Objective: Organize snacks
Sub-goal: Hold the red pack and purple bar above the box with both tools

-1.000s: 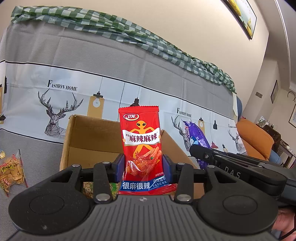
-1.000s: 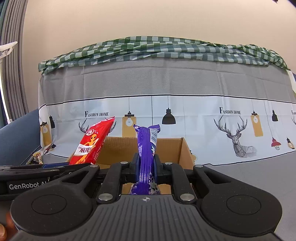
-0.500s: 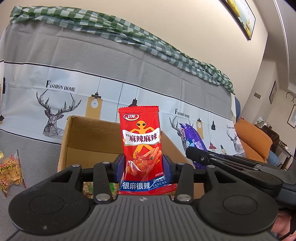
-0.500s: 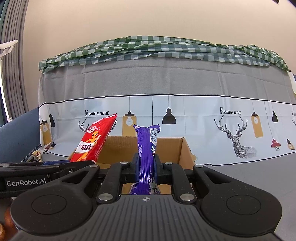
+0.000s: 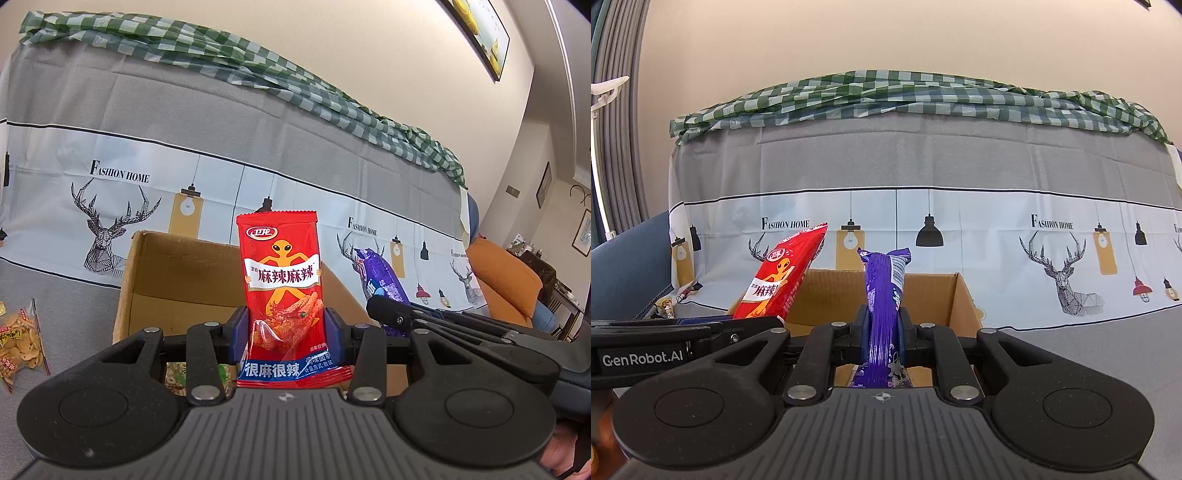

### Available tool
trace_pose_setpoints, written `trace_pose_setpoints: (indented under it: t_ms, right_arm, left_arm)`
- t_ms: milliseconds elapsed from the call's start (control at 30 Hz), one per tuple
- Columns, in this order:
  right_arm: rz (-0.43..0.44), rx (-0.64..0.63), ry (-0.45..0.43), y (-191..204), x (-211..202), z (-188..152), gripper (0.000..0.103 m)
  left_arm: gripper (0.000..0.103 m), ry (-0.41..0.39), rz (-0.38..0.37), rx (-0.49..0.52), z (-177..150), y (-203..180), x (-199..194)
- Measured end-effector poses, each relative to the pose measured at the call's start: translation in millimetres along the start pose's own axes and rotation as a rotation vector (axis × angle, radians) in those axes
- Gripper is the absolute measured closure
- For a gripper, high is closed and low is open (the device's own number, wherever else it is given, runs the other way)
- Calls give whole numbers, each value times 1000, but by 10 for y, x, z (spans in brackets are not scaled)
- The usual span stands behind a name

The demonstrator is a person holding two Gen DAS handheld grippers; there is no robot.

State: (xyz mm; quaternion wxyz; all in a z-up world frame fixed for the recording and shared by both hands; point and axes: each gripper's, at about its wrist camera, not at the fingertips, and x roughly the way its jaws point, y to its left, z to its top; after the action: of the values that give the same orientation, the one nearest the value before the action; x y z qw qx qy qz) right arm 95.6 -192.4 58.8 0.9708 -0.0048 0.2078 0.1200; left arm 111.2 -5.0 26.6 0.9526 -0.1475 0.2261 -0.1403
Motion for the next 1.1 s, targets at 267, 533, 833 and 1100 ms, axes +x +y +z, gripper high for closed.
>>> trace_pose_setpoints:
  t_ms: [267,533,833,1100]
  right_arm:
    - [0,0,-1,2,5,1,88]
    - [8,12,32,-4,61,-12,81]
    - [-29,47,53,-11,108,-33,46]
    - [-20,35,35,186,129,-14,44]
  left_arm:
    - [56,-1,-3,0,0,-3,-1]
    - [40,27,-18,-4,-3,-15,29]
    - [43,-27,22,10,13,43,-75]
    - [66,-64,70,54,73,239,-334]
